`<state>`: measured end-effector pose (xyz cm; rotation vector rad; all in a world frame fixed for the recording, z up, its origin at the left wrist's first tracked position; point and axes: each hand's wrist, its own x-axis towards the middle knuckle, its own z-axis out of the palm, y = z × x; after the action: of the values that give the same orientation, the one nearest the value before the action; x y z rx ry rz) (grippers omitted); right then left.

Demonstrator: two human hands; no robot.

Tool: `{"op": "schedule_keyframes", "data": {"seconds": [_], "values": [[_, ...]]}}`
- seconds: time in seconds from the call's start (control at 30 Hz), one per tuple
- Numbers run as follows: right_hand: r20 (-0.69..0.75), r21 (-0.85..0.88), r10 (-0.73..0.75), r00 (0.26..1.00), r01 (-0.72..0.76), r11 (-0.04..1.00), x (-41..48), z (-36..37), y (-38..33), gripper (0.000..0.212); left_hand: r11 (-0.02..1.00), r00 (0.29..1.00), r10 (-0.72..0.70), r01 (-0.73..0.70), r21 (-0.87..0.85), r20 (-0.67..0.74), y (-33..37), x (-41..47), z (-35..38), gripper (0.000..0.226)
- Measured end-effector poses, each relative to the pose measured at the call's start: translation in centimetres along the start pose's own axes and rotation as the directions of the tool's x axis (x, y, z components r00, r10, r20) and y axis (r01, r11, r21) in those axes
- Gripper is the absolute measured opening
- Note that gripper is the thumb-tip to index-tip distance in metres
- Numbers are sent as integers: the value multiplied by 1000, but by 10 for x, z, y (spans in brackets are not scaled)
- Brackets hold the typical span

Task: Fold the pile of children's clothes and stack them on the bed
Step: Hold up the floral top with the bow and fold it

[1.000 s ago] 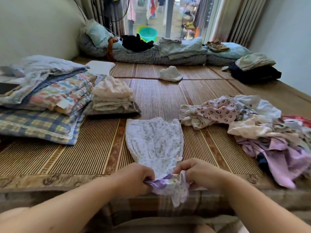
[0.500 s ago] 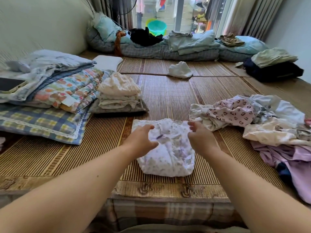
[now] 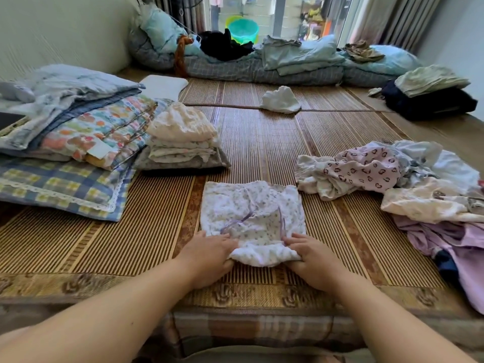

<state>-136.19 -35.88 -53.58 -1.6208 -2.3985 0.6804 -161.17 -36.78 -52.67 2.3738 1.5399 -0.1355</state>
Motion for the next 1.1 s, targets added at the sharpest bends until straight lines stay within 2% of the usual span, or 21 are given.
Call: {"op": "schedule_keyframes", "data": {"seconds": [0.07, 0.1, 0.2, 0.27, 0.37, 0.43, 0.5, 0.6, 0.67, 0.7, 0.77, 0.87, 0.97, 1.03, 1.1], "values": [[28, 99, 23, 999, -25, 995, -9, -3, -5, 26, 988, 999, -33, 28, -154, -33, 1, -8, -6, 20], [52, 194, 59, 997, -68, 979, -14, -4, -6, 15, 966, 999, -48, 39, -254, -27, 1, -12, -8, 18], [168, 467, 129, 977, -194, 863, -27, -15, -14, 23, 882, 998, -62, 59, -467, 9, 4, -27, -17, 22], [214, 569, 129, 968, -231, 789, -25, -25, -22, 18, 805, 998, -60, 66, -590, 29, 7, -31, -24, 20], [210, 692, 203, 956, -292, 660, -7, -41, -33, 16, 723, 989, -135, 54, -689, -65, 8, -15, -39, 25], [130, 696, 334, 934, -326, 640, 12, -48, -35, 17, 715, 958, -252, 92, -693, -133, 4, 9, -48, 27], [4, 615, 473, 881, -375, 694, 32, -48, -31, 31, 713, 912, -394, 227, -664, -112, -2, 31, -49, 32], [-46, 437, 589, 807, -514, 738, 49, -39, -19, 64, 685, 786, -616, 572, -451, 61, -13, 43, -34, 74], [-1, 397, 647, 763, -593, 700, 53, -30, -14, 75, 642, 705, -701, 688, -338, 103, -16, 43, -25, 90], [21, 385, 663, 749, -618, 686, 55, -27, -13, 76, 625, 686, -719, 708, -329, 110, -17, 44, -22, 92], [29, 393, 658, 753, -613, 685, 59, -21, -13, 72, 619, 701, -702, 689, -378, 129, -14, 45, -23, 92], [30, 416, 628, 778, -581, 700, 63, -16, -20, 53, 577, 765, -614, 603, -551, 195, -4, 49, -29, 75], [55, 343, 639, 767, -616, 709, 62, -11, -23, 37, 530, 784, -575, 576, -622, 236, -1, 51, -27, 58], [79, 385, 649, 757, -624, 680, 60, -10, -21, 25, 506, 782, -569, 577, -641, 255, -2, 51, -24, 48], [108, 499, 633, 767, -592, 633, 55, -16, -20, 14, 439, 782, -556, 563, -700, 280, -3, 48, -26, 42]]}}
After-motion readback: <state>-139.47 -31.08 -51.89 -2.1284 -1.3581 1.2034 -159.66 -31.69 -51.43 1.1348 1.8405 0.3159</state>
